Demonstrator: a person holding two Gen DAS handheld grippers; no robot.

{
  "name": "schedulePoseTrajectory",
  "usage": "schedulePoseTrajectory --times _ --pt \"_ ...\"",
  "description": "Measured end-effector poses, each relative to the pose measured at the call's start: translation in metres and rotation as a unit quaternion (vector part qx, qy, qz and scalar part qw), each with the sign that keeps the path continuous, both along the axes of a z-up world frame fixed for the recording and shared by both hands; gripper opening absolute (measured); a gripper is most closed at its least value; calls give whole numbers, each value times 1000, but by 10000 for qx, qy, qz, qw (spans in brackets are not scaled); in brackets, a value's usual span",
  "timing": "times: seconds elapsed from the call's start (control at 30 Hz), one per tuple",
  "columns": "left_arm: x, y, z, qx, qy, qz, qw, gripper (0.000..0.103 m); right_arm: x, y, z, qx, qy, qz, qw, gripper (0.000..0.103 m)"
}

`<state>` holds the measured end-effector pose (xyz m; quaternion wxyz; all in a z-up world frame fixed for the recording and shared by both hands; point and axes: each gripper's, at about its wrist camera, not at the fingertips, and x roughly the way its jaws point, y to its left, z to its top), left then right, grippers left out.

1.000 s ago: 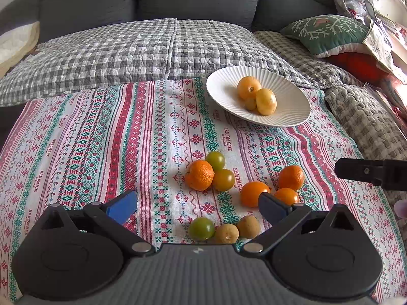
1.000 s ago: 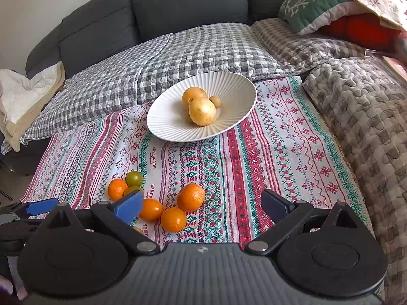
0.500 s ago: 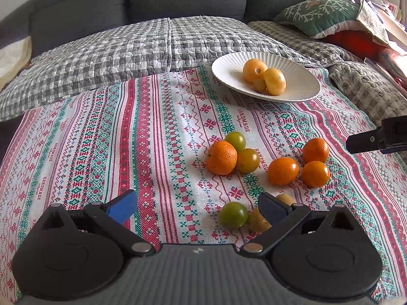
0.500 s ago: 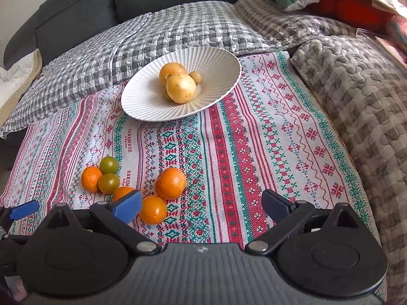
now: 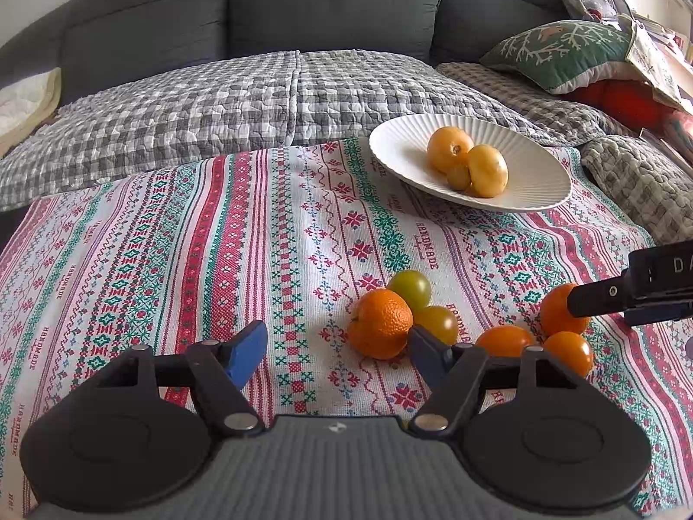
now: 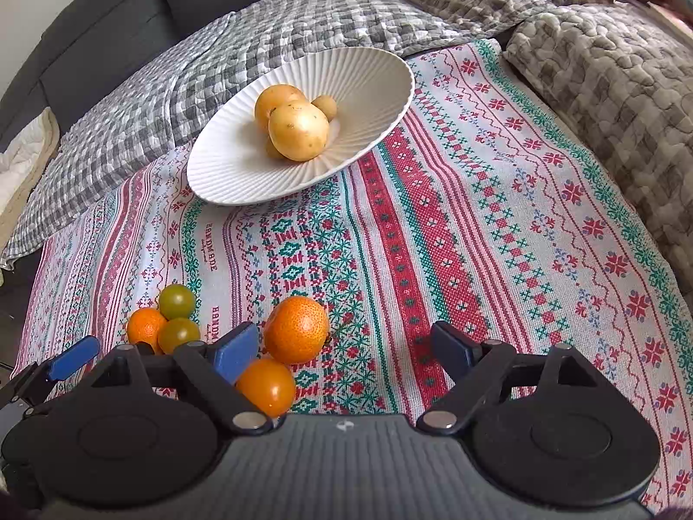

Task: Organize fruits
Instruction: 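Move the right tool back toward the oranges, then grasp an orange with the right tool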

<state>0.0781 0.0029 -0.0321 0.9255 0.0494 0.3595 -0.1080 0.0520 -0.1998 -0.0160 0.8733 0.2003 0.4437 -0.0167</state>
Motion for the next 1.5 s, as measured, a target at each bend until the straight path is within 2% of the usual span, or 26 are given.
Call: schedulePoseTrajectory --times 0.27,0.53,0.6,0.67,1.5 --pt "8 -7 0 -324 99 35 9994 44 5 10 -2 59 -155 104 9998 65" --pt "16 -11 -3 -487 322 171 9981 26 8 18 -5 -241 -183 304 9991 47" --pt "17 -12 -3 -485 333 213 9980 25 8 19 -5 -251 -194 374 9988 38" --pt "17 -13 -3 -448 333 211 9982 25 8 19 -5 -243 -200 428 9986 34" --pt "14 -12 4 -474 547 262 9970 24 2 8 2 -3 127 116 9999 32"
